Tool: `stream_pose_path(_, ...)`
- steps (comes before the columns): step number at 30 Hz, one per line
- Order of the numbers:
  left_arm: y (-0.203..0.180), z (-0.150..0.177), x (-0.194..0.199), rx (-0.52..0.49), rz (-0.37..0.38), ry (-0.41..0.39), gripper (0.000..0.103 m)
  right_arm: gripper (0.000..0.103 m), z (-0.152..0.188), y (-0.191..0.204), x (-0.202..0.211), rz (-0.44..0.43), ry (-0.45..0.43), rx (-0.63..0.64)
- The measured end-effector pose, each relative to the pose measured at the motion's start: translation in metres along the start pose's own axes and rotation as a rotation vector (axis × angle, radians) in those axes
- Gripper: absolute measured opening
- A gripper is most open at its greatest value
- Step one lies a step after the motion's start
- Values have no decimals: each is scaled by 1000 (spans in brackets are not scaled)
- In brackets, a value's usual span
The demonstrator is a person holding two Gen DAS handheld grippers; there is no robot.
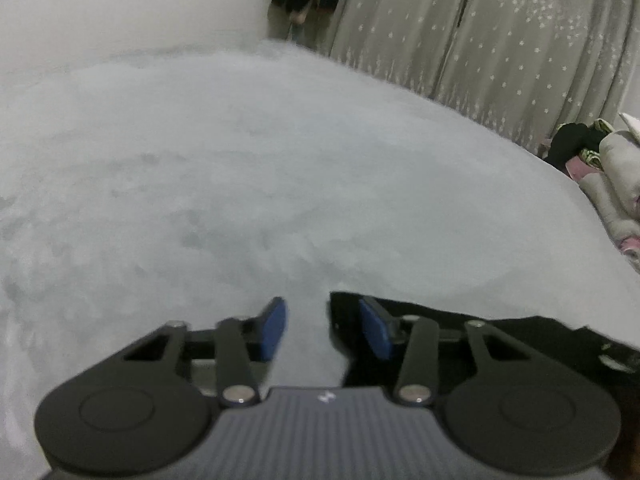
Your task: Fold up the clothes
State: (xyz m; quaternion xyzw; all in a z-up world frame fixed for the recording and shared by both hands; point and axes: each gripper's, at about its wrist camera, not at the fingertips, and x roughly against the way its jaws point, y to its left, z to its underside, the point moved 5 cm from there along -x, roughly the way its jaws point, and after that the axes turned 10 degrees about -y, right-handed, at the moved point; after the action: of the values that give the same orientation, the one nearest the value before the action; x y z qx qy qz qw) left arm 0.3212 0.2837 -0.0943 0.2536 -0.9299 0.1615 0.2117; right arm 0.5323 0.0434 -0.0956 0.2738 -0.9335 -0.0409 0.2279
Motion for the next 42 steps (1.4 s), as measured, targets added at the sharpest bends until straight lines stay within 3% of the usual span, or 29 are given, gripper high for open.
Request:
stream_pose_path(1, 1, 2, 0, -12, -8, -15, 7, 6, 0, 1, 0, 2, -2, 4)
stream_pose_path(2, 3, 2, 0, -5, -8, -25, 3, 6, 0, 1, 0, 5, -4, 9)
stream_pose_path(6, 15, -4, 7, -19, -76, -91, 3, 5, -2, 1, 4, 39, -34, 10)
stream_pose_path(8, 26, -3, 5, -8, -109, -67, 4, 5, -1, 1, 2, 48, -20, 15)
stream_pose_path(11, 37, -5, 10, 47, -92, -48, 6, 6, 0, 2, 3, 49, -15, 21)
stream_pose_path(12, 37, -7, 13, 43, -90, -54, 8, 8, -1, 2, 4, 49, -16, 22)
stream_pose_path(13, 35, -10, 16, 44, -65, -47, 18, 13, -1, 2, 5, 49, -16, 24)
stream_pose_path(14, 33, -12, 18, 58, -18, -18, 39, 16, -2, 2, 6, 49, -17, 26)
stream_pose_path(15, 30, -12, 20, 81, 36, 24, 48, 21, -3, 3, 7, 51, -18, 31)
stream_pose_path(17, 22, -12, 25, 104, 124, 92, 53, 25, -4, 5, 10, 55, -25, 51)
stream_pose_path(19, 13, -9, 29, 66, 151, 134, 52, 27, -7, 9, 15, 56, -33, 73)
stream_pose_path(21, 5, -5, 31, -7, 143, 161, 45, 29, -12, 14, 20, 54, -46, 94)
stream_pose_path(23, -1, 3, 29, -63, 147, 196, 10, 32, -16, 18, 24, 53, -64, 111)
stream_pose_path(24, -2, 6, 27, -89, 144, 203, 5, 33, -17, 20, 27, 52, -73, 117)
stream_pose_path(28, -5, 5, 39, -189, 111, 189, 4, 33, -22, 30, 36, 17, -84, 127)
stream_pose_path(31, 2, -4, 47, -196, 88, 168, 4, 33, -25, 38, 44, -14, -91, 133)
stream_pose_path(37, 29, -14, 45, -134, -7, 171, 9, 33, -19, 90, 68, -295, -43, 212)
stream_pose_path(40, 37, -19, 45, -65, 39, 157, 20, 33, -5, 125, 79, -451, -27, 292)
stream_pose_path(42, 38, -20, 44, -25, 88, 152, 21, 31, 9, 148, 88, -571, -22, 337)
